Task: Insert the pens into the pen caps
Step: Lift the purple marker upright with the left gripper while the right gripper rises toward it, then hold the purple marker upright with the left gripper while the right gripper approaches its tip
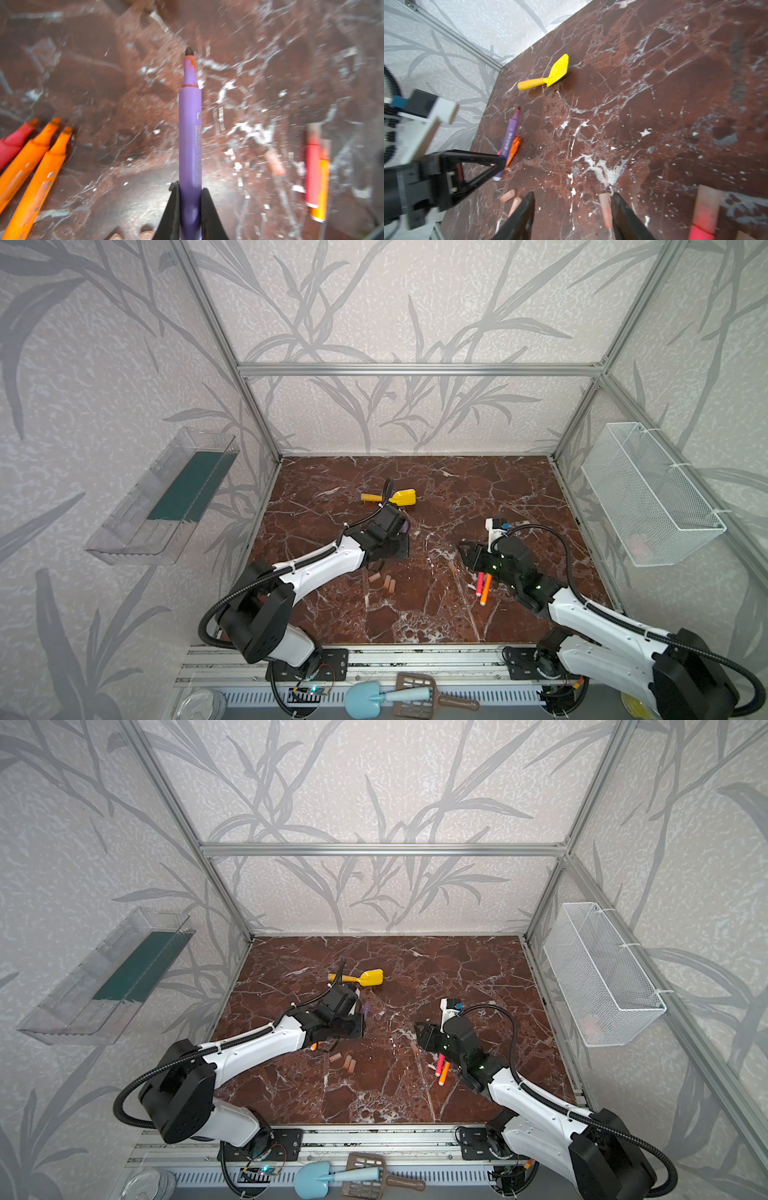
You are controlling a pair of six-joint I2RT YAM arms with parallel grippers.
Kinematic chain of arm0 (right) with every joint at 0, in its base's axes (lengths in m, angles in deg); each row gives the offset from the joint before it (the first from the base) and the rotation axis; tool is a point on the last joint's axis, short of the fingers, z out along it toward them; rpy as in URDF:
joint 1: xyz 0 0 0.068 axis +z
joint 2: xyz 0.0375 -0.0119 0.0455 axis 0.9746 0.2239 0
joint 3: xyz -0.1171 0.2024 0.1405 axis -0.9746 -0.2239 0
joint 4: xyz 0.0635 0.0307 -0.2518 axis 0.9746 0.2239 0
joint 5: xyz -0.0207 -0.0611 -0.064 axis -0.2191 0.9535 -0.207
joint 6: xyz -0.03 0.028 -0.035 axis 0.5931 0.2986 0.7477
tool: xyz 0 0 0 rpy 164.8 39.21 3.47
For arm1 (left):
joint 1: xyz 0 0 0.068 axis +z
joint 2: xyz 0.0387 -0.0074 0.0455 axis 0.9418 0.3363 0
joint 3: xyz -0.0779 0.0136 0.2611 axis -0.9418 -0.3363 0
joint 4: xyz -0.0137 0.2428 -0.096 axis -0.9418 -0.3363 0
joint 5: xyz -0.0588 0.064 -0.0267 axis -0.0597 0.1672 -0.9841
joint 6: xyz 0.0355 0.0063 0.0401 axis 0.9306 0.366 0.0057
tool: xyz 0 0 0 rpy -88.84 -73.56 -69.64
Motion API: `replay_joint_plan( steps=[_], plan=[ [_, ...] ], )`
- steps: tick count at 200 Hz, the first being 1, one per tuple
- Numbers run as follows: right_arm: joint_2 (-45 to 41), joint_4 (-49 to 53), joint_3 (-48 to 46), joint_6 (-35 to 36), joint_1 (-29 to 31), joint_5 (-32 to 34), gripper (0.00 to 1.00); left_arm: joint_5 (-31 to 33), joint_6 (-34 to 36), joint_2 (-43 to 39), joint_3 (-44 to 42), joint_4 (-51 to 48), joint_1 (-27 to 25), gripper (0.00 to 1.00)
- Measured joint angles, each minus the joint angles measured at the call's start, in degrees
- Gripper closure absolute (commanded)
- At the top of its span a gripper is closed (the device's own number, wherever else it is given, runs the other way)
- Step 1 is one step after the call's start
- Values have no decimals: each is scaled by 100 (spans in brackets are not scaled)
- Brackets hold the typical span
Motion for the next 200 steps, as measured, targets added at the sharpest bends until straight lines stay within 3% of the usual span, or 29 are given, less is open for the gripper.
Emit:
replay_joint_plan(
  steps=[39, 93, 153, 200],
  plan=[
    [-197, -85, -4, 0, 2, -114, 40, -417, 157, -153, 52, 616, -87, 100],
    [-896, -269, -55, -13, 2, -516, 35, -496, 647, -704, -1130, 1779, -706, 100],
    [-1158, -597, -514, -184, 2, -931, 30, -170, 1272, -557, -922, 2028, -1718, 100],
    [-1534, -638, -573, -264, 2, -931, 30, -2, 1425, -553, -896, 2065, -1742, 100]
  ],
)
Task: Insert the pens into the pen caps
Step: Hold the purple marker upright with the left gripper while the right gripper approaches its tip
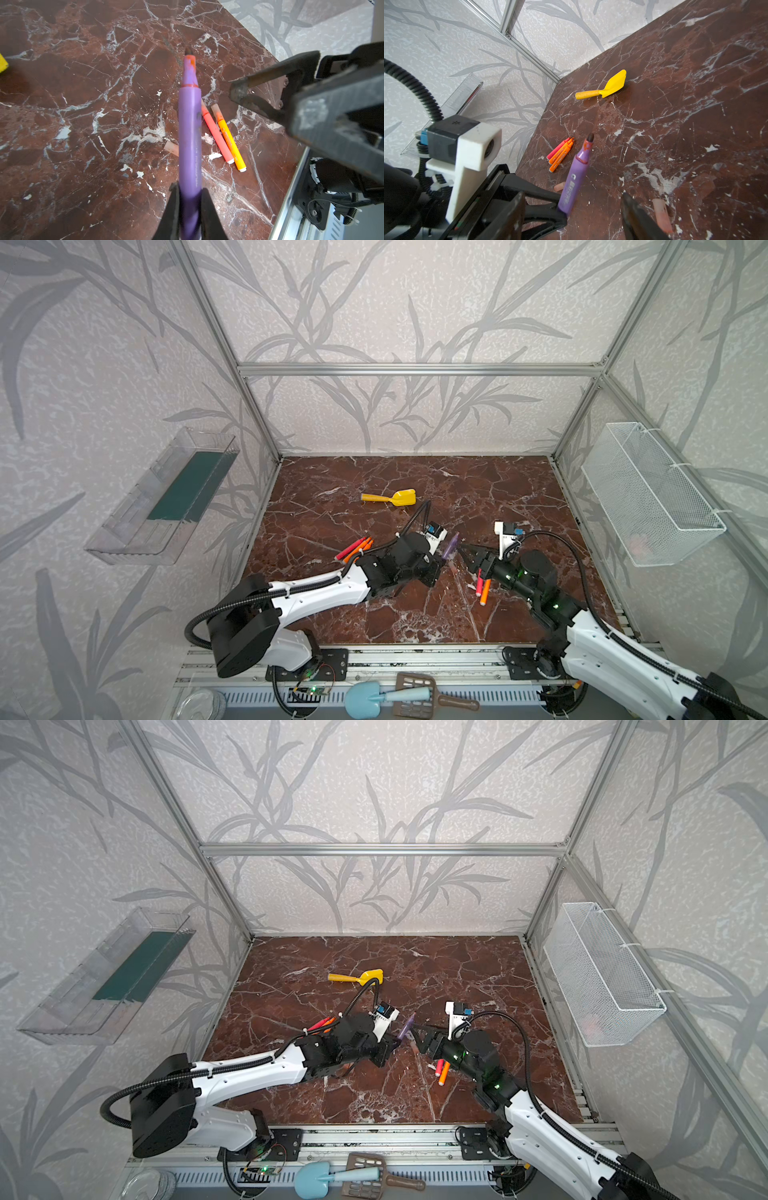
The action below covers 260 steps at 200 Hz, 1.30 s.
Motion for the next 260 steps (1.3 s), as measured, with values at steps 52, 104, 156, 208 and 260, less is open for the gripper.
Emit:
replay_joint_plan(
  steps=[52, 104, 156, 208, 260],
  plan=[
    [299, -227, -39, -160, 0, -2, 33, 2, 129, 0, 0, 2, -105, 100],
    [868, -437, -33, -227, 0, -20, 42, -170, 256, 68, 72, -11, -227, 100],
    [1274, -660, 37, -232, 0, -155, 63, -302, 326, 205, 192, -31, -339, 100],
    [1377, -813, 168, -354, 15, -348, 93, -339, 387, 302, 249, -116, -380, 100],
    [1364, -811, 168, -352, 11, -363, 100, -341, 404, 302, 260, -129, -382, 100]
  ],
)
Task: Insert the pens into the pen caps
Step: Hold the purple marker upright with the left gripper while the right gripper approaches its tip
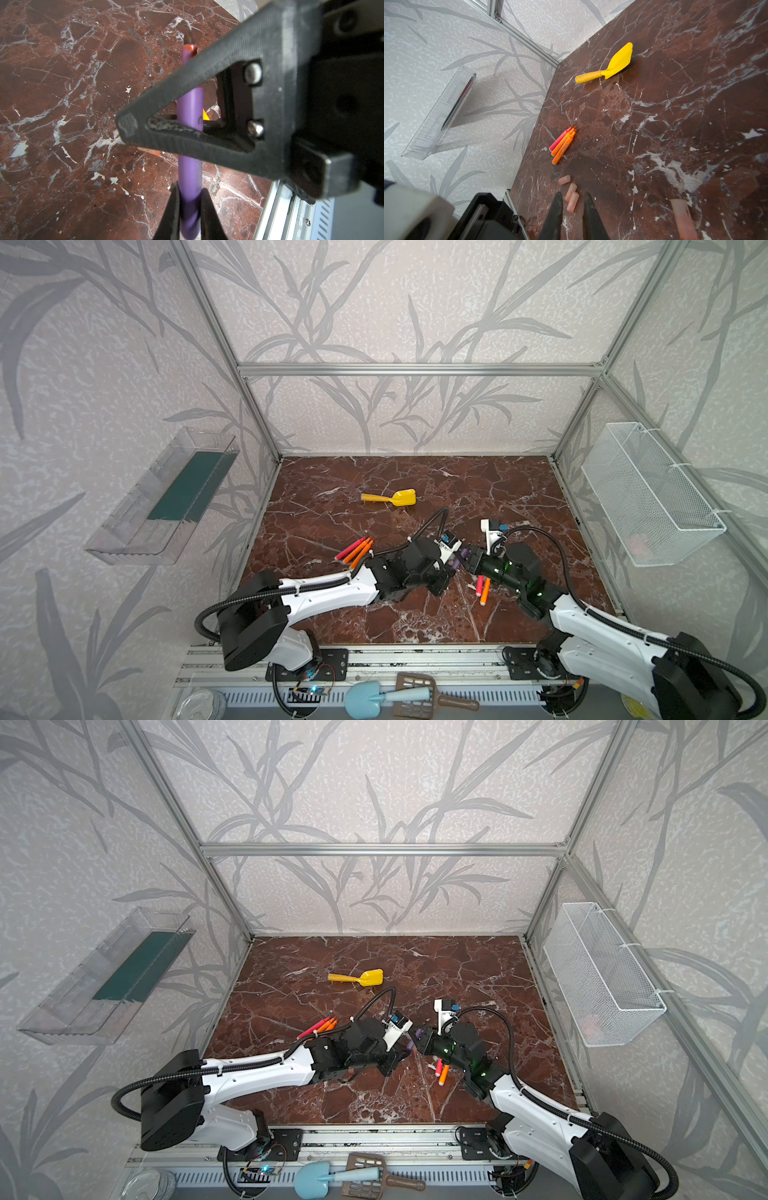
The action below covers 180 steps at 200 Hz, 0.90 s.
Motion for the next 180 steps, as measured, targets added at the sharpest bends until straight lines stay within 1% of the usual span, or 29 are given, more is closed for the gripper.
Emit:
replay_joint_plan(
  steps=[23, 59, 73, 99, 124, 148, 180],
  plan=[
    [0, -2, 0, -4, 0, -2, 100, 2, 2, 0, 0, 0, -2, 100],
    [0, -87, -44, -98, 0, 0, 100, 11, 11, 0, 0, 0, -2, 73],
    [0, -216, -129, -195, 11, 0, 100, 7, 28, 0, 0, 2, -9, 67],
    [0, -385, -286, -413, 107, 61, 100, -4, 55, 0, 0, 13, -37, 59],
    [-26, -503, -326, -546, 422, 205, 100, -15, 83, 0, 0, 39, -42, 53],
    [-37, -654, -326, -621, 737, 354, 100, -28, 94, -2, 0, 26, -42, 51],
    [-4, -925, -326, -682, 970, 553, 100, -61, 103, -2, 0, -37, -42, 45]
  ],
)
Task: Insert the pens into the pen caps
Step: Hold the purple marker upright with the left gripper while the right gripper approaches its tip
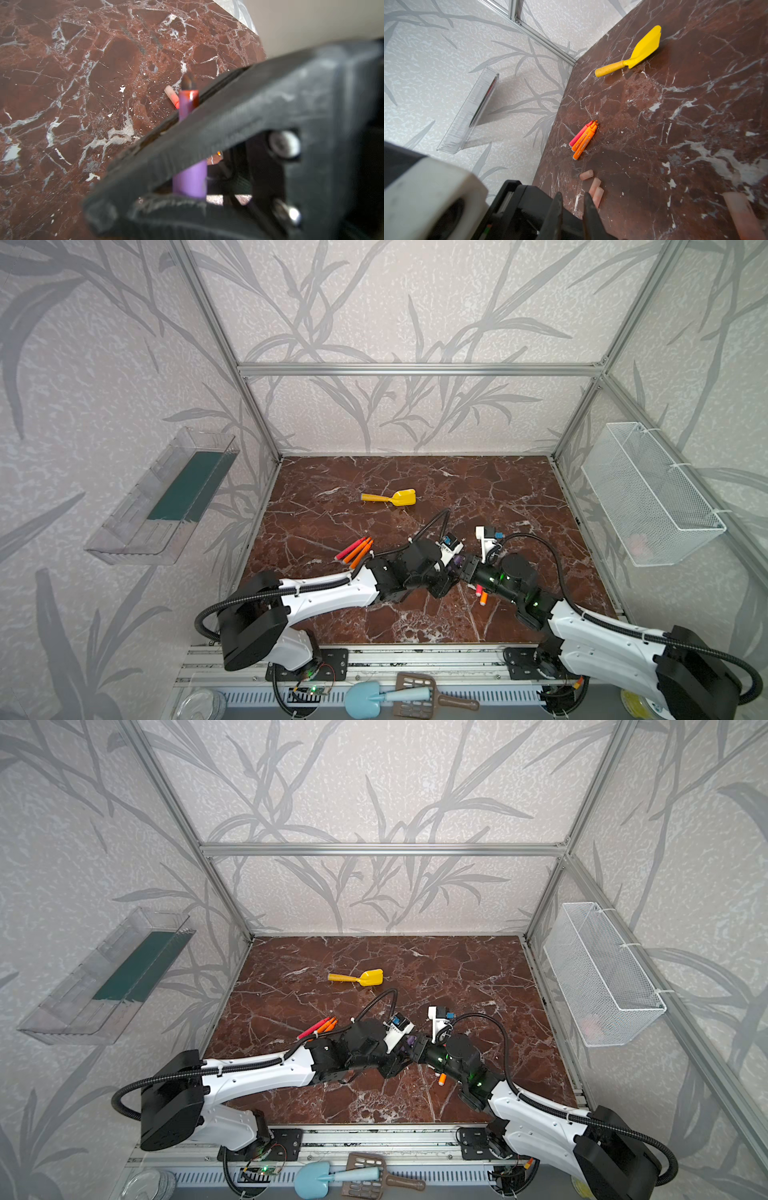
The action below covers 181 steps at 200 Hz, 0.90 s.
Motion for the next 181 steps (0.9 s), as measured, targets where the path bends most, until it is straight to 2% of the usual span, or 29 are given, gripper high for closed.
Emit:
replay_joint_plan(
  steps=[31, 52, 91, 119, 145, 153, 181],
  plan=[
    [118, -251, 0, -79, 179, 164, 100, -35, 7, -7, -22, -37, -9, 41],
    [208, -334, 0, -114, 262, 225, 100, -50, 9, -31, -76, -39, -22, 42],
    [317, -466, 0, -181, 321, 278, 100, -59, 35, -55, -116, -31, -37, 64],
    [328, -529, 0, -205, 356, 286, 100, 52, 22, -68, -140, -15, -28, 88],
    [354, -601, 0, -199, 367, 293, 100, 146, -2, -92, -146, -11, -4, 100],
    [354, -616, 0, -197, 367, 293, 96, 170, -4, -98, -146, -11, -4, 100],
    [337, -625, 0, -166, 367, 291, 73, 286, -15, -120, -151, -11, -4, 100]
  ],
)
